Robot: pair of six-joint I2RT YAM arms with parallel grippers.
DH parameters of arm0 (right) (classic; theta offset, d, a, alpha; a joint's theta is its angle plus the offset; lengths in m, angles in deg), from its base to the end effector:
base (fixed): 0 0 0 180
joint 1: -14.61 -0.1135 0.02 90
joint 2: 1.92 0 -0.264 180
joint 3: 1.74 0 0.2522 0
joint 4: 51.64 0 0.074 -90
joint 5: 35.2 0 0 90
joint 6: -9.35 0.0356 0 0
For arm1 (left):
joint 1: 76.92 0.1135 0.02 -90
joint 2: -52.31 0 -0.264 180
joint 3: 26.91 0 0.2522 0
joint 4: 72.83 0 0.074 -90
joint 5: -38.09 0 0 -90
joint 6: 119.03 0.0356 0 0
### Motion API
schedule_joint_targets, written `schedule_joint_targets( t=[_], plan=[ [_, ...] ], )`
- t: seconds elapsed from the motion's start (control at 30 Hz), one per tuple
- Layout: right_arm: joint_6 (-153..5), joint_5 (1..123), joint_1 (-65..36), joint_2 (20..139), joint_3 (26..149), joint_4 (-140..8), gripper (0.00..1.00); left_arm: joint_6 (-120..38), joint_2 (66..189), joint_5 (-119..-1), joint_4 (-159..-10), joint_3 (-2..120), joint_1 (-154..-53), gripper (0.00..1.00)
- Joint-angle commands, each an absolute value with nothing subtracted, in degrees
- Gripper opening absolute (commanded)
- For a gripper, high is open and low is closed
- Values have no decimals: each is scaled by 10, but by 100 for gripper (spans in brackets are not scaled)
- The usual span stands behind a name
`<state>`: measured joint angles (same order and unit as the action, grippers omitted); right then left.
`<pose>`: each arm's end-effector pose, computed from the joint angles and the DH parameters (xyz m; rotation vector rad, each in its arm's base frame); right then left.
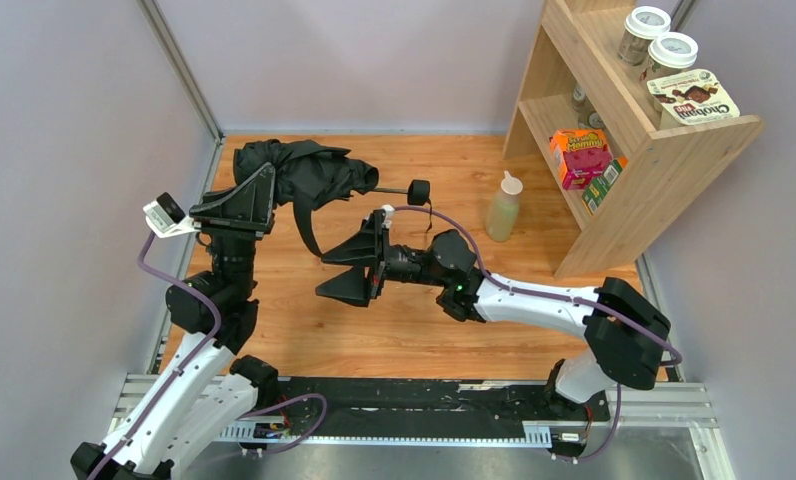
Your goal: Put away the umbrella
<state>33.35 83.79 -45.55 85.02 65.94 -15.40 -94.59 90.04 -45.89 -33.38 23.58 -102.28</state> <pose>0.1565 0.3075 0.3246 -0.2394 -1.7781 -2.3076 0.1138 -0.0498 0.4172 -0.3550 0.6448 -1.4881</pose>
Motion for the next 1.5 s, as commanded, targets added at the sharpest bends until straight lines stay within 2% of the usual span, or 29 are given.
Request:
schedule_joint_targets(
  t=[0.0, 0.23, 0.5, 0.63, 0.93, 1.1, 1.27, 1.43, 1.47],
  plan=[
    [583, 770, -447, 821, 616, -99, 73, -951, 891, -466, -280, 244, -1020, 0],
    [604, 705, -447, 790, 590, -133, 71, -945, 892, -479, -281, 250, -1020, 0],
    [590, 698, -450, 782, 650, -217, 70, -944, 890, -487, -281, 240, -1021, 0],
    [587, 679, -450, 778, 662, -238, 61, -948, 896, -493, -278, 244, -1020, 0],
    [583, 702, -452, 805, 697, -224, 58, -950, 897, -495, -276, 246, -1021, 0],
    [573, 697, -458, 802, 682, -222, 41, -950, 899, -491, -277, 246, -1021, 0],
    [558, 714, -458, 804, 677, -238, 47, -951, 900, -495, -281, 252, -1021, 0],
    [558, 726, -459, 828, 696, -220, 42, -970, 904, -498, -272, 246, -1021, 0],
    [555, 726, -459, 831, 699, -222, 39, -971, 903, -495, -271, 245, -1021, 0]
  ],
)
